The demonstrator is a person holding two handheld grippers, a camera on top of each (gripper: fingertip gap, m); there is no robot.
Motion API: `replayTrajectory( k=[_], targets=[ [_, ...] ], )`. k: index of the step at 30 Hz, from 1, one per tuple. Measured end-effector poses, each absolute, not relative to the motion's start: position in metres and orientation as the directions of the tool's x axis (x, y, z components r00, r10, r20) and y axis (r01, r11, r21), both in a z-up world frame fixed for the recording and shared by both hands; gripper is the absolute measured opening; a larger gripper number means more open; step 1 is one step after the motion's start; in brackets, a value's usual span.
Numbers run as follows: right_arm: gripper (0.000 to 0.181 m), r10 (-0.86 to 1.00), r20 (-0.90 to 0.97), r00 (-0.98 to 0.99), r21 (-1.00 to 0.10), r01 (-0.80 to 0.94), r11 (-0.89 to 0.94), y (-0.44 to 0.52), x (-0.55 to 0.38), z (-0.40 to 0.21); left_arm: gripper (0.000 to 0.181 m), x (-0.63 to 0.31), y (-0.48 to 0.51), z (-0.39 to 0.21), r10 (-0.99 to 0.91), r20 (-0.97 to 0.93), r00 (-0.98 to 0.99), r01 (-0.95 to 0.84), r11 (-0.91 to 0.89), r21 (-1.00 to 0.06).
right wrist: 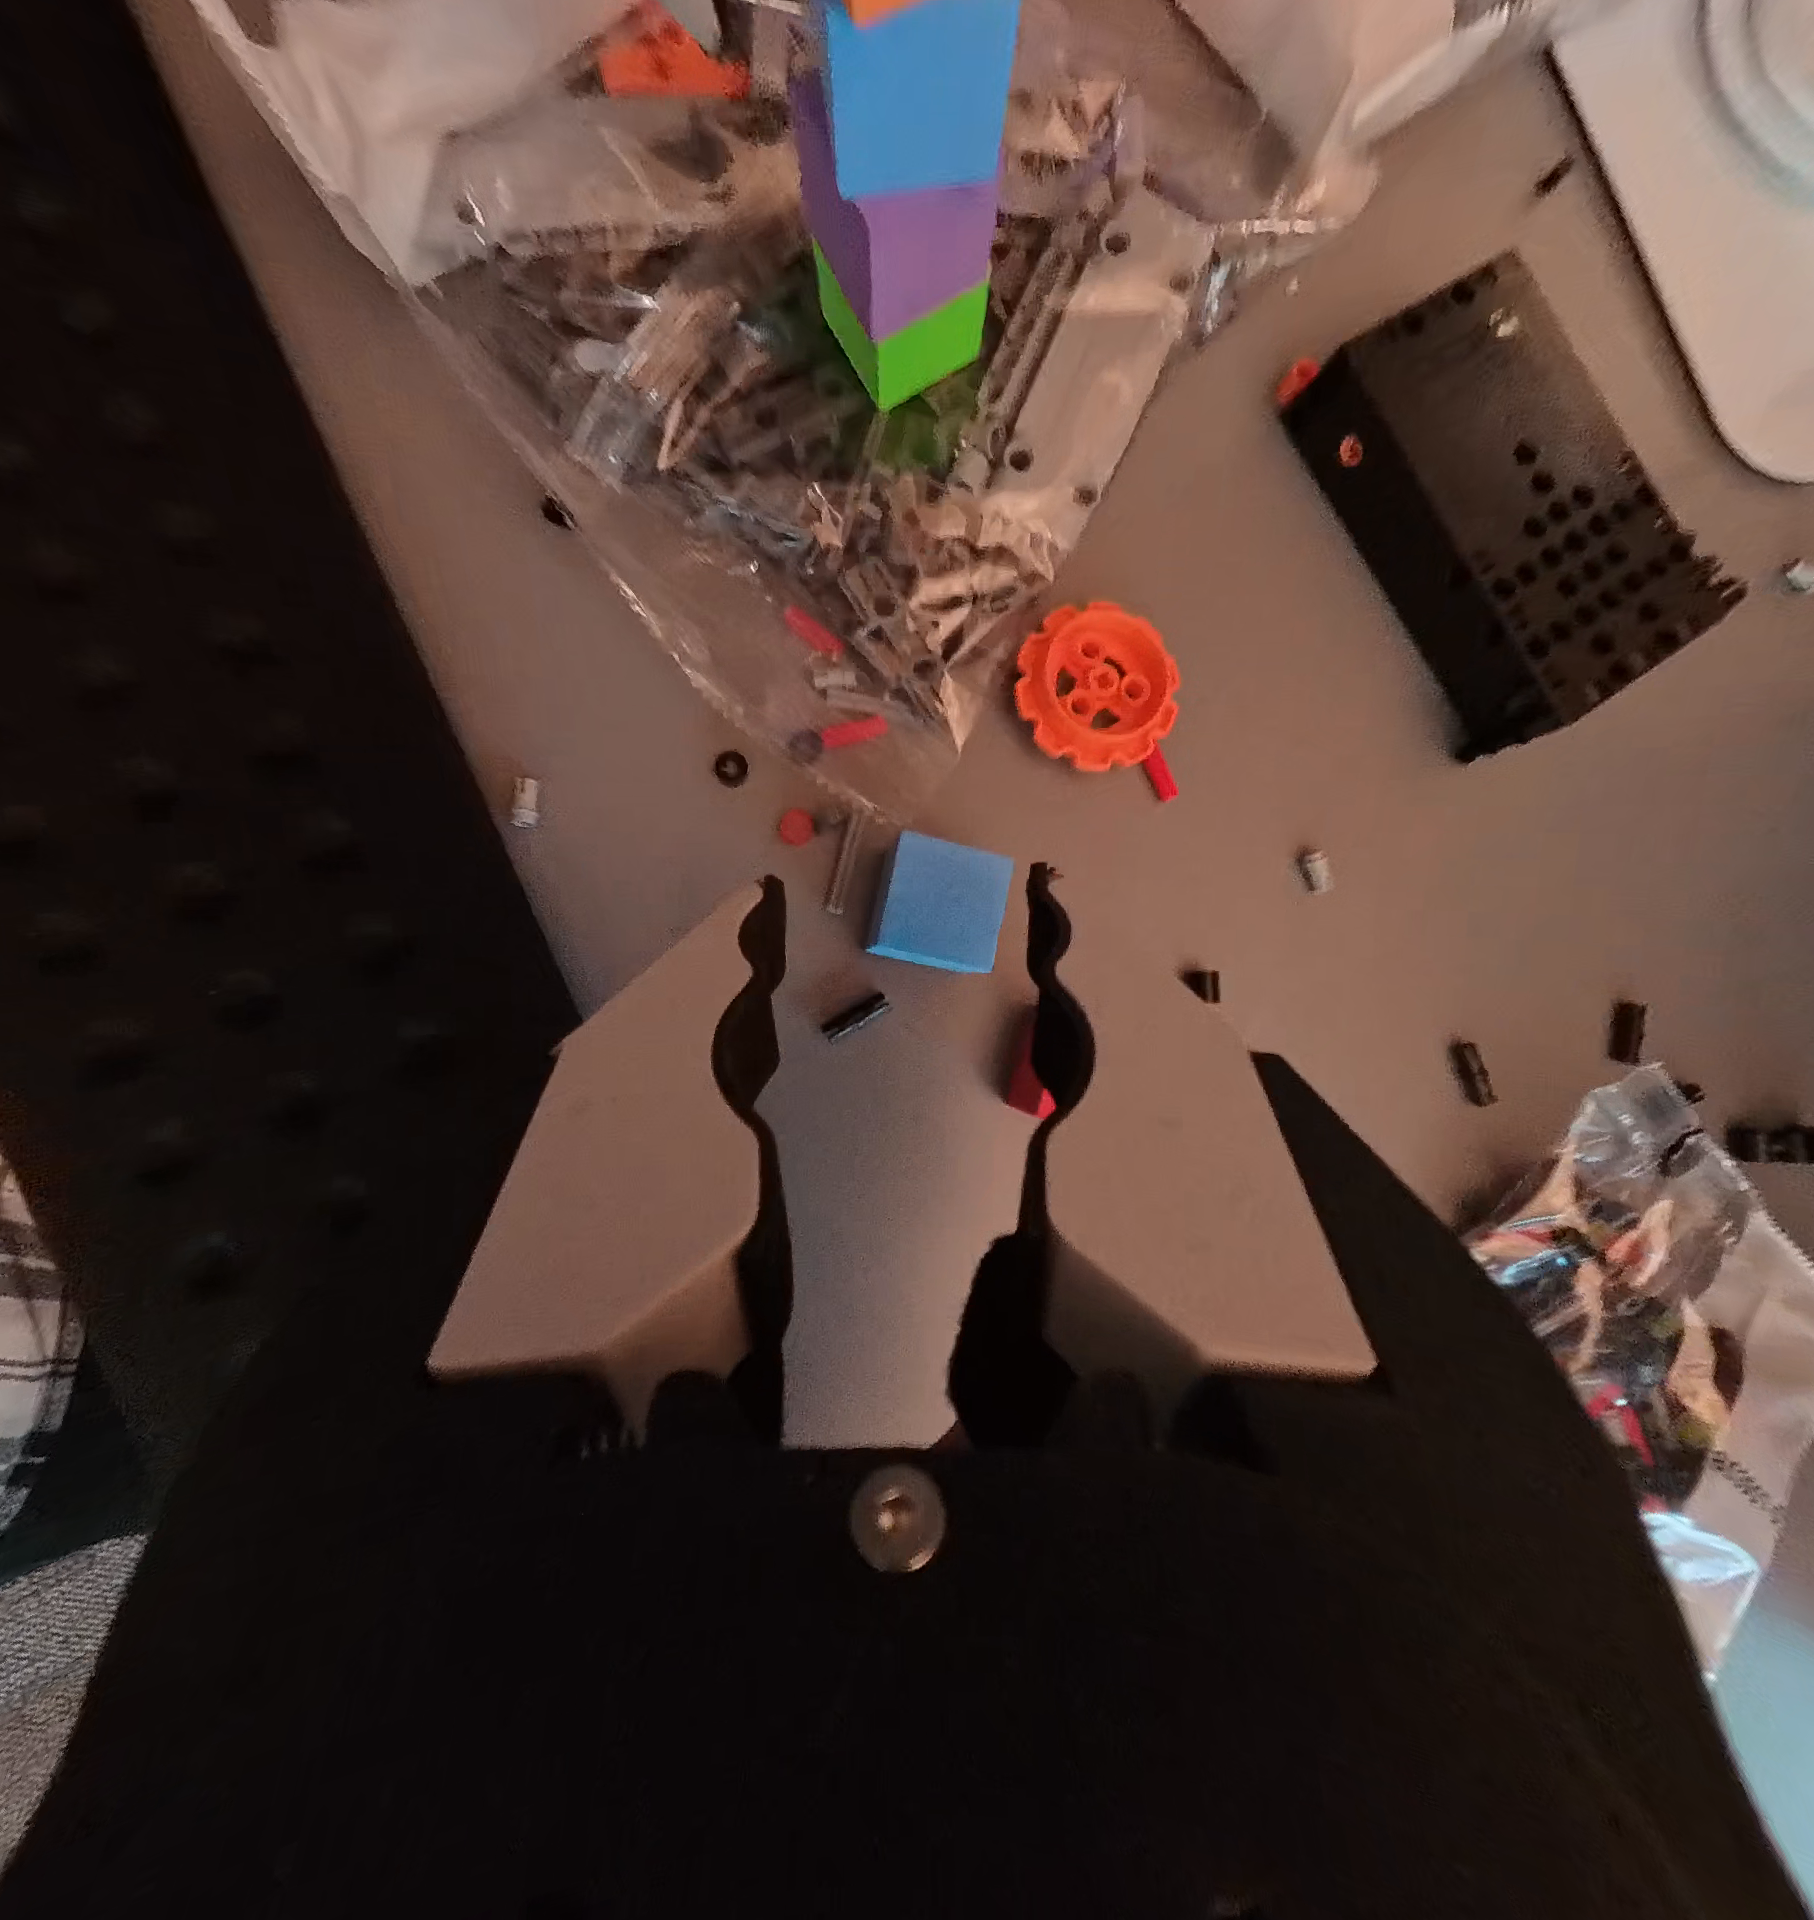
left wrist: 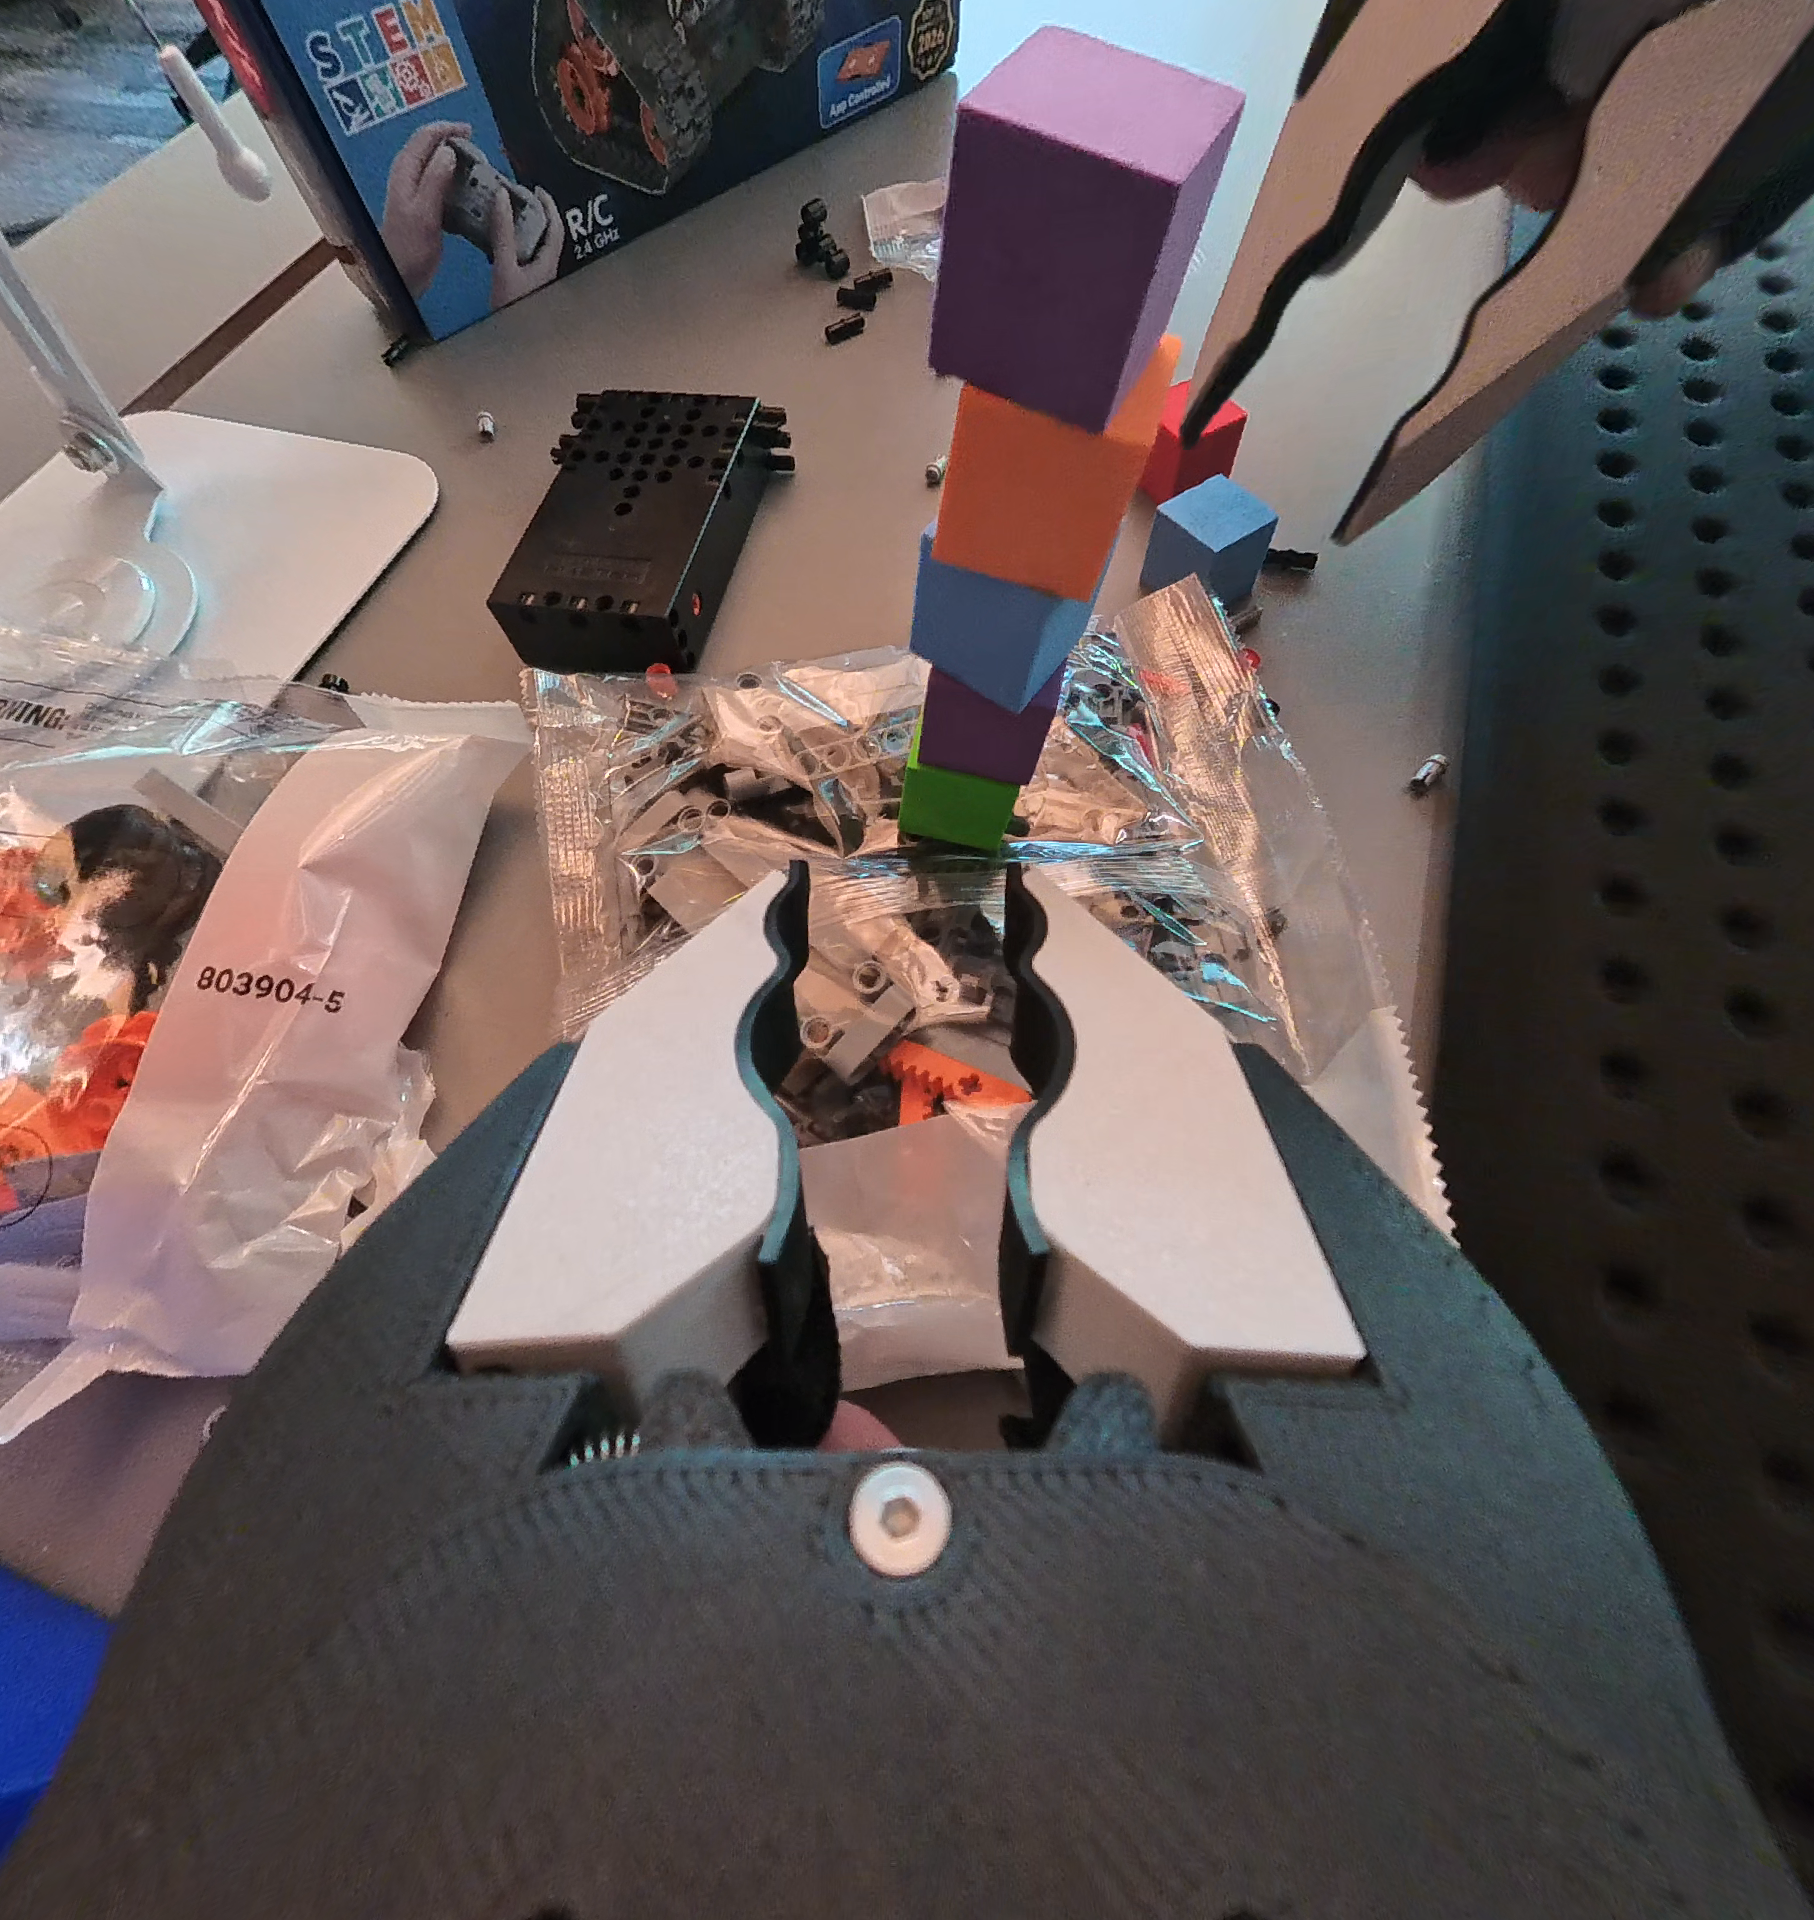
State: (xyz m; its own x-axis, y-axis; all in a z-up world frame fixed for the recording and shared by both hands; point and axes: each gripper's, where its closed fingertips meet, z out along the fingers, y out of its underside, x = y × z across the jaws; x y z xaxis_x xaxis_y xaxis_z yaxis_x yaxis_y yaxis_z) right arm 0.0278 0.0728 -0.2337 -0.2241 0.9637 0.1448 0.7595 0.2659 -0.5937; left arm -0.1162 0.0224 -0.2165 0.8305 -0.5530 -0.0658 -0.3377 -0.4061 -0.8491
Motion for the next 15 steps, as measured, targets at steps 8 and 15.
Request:
replayTrajectory(
  k=[8, 15],
  targets=[
    [0.025, 0.979, 0.102, -0.178, -0.606, 0.77, 0.203, 0.08, 0.031, -0.252, 0.037, -0.111, 0.021, -0.214, -0.572, -0.073, 0.817, -0.348, -0.389, -0.853],
    [0.025, 0.981, 0.077, -0.175, -0.625, 0.759, 0.185, 0.08, 0.034, -0.248, 0.038, -0.107, 0.021, -0.213, -0.587, -0.077, 0.806, -0.355, -0.375, -0.856]
  ],
)
